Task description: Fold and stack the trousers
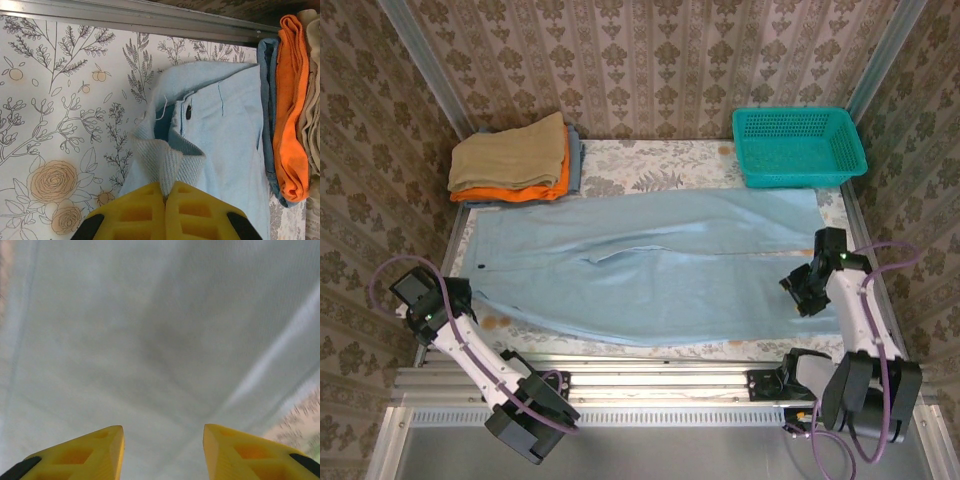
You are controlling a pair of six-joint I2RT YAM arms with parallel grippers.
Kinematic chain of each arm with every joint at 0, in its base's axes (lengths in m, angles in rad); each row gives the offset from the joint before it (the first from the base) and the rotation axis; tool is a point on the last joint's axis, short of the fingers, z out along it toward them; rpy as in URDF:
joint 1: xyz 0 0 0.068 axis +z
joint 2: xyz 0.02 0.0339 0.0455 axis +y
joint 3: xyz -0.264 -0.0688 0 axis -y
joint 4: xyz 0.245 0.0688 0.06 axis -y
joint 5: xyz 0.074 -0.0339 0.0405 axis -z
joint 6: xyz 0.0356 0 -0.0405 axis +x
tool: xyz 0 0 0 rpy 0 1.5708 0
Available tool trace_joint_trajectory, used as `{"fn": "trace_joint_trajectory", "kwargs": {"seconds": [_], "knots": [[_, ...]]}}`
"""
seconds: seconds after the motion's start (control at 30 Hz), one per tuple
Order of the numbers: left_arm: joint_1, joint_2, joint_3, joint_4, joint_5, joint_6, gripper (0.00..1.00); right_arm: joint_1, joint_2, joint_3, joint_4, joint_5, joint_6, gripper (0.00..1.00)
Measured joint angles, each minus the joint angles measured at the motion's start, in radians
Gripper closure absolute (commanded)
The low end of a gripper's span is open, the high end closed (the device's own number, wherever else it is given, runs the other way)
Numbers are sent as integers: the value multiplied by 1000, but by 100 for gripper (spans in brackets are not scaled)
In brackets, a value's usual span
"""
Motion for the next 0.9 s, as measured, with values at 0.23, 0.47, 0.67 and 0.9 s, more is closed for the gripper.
{"fn": "trace_joint_trajectory", "kwargs": {"seconds": [0.23, 0.47, 0.67, 0.9], "knots": [[0, 9, -3, 12, 4, 0, 100, 105, -60, -96, -74, 2, 78, 52], [0, 10, -3, 12, 4, 0, 100, 172, -60, -185, -71, -9, 167, 52], [0, 10, -2, 12, 4, -11, 100, 260, -17, -185, -30, -16, 247, 53], [0, 10, 2, 12, 4, -16, 100, 391, 4, -185, 15, 0, 374, 52]]}}
